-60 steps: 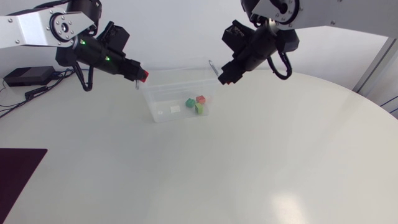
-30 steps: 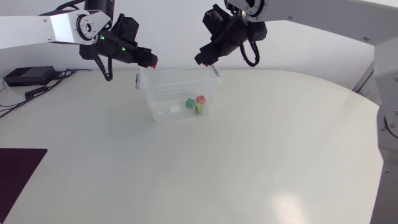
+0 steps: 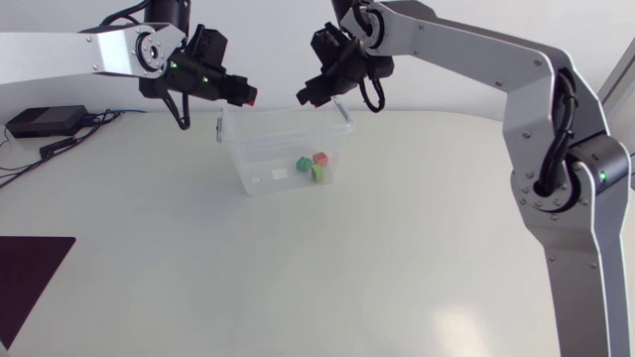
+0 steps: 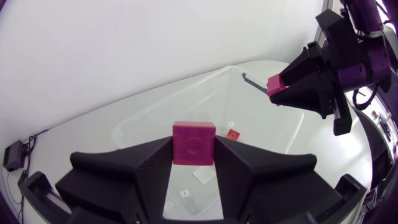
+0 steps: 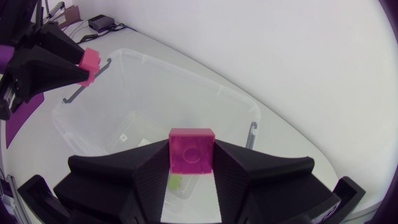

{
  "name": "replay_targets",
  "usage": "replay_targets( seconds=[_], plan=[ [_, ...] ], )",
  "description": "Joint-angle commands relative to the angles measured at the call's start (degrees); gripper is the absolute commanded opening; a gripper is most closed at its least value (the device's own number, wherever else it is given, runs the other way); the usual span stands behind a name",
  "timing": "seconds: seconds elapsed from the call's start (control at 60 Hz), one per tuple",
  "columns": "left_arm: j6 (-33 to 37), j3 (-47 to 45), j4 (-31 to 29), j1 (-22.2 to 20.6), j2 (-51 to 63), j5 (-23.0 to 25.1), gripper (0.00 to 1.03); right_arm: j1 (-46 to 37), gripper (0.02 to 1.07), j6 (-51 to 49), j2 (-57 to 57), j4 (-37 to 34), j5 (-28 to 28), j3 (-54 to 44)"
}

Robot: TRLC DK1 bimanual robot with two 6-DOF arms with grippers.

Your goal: Place the duplo bricks in the container

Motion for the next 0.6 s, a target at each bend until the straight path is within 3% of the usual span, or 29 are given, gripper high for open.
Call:
replay_targets(
  seconds=[0.0, 0.033, 0.067, 0.083, 0.117, 0.133, 0.15, 0.3, 0.583],
  plan=[
    [-1.7, 1.2, 0.9, 0.1, 1.6, 0.7, 0.31, -0.3, 0.28, 1.6, 3.0, 0.3, -0.3, 3.3],
    [-1.7, 1.2, 0.9, 0.1, 1.9, 0.7, 0.31, -0.3, 0.28, 1.6, 3.6, 0.2, -0.3, 3.9],
    [-1.9, 1.1, 0.9, 0.0, 2.2, -0.2, 0.42, -0.3, 0.3, 1.6, 4.1, 0.4, 0.3, 4.2],
    [-1.9, 0.8, 0.9, -0.1, 2.2, -0.7, 0.53, -0.1, 0.4, 1.8, 4.2, 0.5, 1.8, 4.1],
    [-1.9, 0.2, 1.6, -0.2, 2.3, -0.7, 0.9, 0.3, 0.7, 1.6, 4.6, -0.1, 3.1, 4.7],
    [-1.9, 0.0, 1.7, -0.5, 2.3, -0.7, 1.03, 0.4, 0.95, 1.9, 4.7, -0.5, 3.0, 5.0],
    [-1.2, -1.0, 2.0, -1.1, 1.7, -0.7, 1.0, 0.6, 1.03, 2.3, 4.3, -0.7, 2.8, 4.8],
    [-2.6, -3.7, 6.2, -2.0, -2.9, -0.7, 1.0, 0.4, 1.03, 2.8, 2.6, 1.5, 2.8, 4.9],
    [-3.3, -4.1, 5.7, 0.7, -7.6, -1.3, 1.0, 0.2, 1.03, 3.0, -2.9, 0.9, 3.0, 1.4]
  ],
)
